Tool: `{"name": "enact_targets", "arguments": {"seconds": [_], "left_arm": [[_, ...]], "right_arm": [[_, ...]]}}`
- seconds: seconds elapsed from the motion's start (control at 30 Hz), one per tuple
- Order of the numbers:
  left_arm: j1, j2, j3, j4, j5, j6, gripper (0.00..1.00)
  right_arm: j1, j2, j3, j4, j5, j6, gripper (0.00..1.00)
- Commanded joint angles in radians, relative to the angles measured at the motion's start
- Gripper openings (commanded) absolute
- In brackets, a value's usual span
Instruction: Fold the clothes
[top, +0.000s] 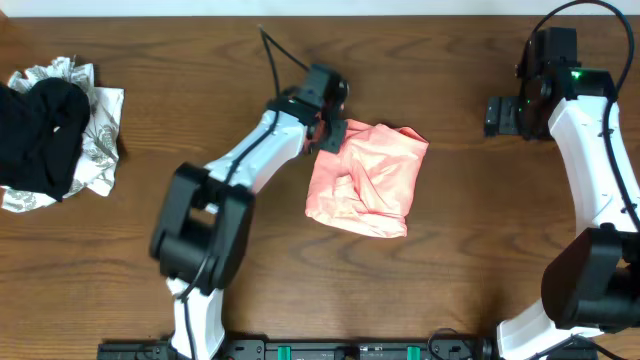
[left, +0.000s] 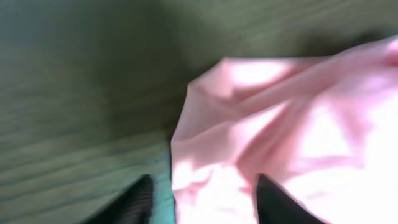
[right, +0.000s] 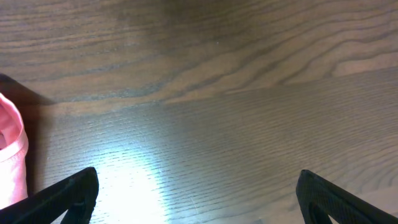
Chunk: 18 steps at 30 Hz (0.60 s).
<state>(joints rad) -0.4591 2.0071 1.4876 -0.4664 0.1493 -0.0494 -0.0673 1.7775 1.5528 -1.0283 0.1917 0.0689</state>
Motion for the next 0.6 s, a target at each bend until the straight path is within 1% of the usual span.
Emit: {"name": "enact_targets", "arguments": {"seconds": [0.0,0.07,0.17,0.23,0.47,0.5,0.57], "left_arm": [[-0.009,-0.114,0.031,0.001,0.005,0.005,0.64],[-0.021,-0.13,0.031,0.001,0.057,0.048,0.69],[-0.045,-0.127,0.031,-0.003,0.188,0.144,0.75],[-0.066,-0.118,0.031,-0.008,0.233,0.203,0.78],[-0.126,-0.066,0.031,-0.01,0.232,0.377,1.0],[-0.128,-0.057,0.031,-0.01,0.232,0.393,0.98],[-0.129,-0.032,0.031,-0.008,0.227,0.421,0.98]], "right_arm": [[-0.003,0.003,-0.004,-0.001,0.01,0.016,0.99],[-0.004,0.003,-0.004,-0.001,0.01,0.016,0.99],[-0.004,0.003,-0.004,-0.001,0.01,0.016,0.99],[-0.004,0.003,-0.004,-0.001,0.01,0.016,0.99],[-0.004,0.003,-0.004,-0.001,0.01,0.016,0.99],[-0.004,0.003,-0.004,-0.001,0.01,0.016,0.99],[-0.004,0.003,-0.004,-0.001,0.01,0.016,0.99]]}}
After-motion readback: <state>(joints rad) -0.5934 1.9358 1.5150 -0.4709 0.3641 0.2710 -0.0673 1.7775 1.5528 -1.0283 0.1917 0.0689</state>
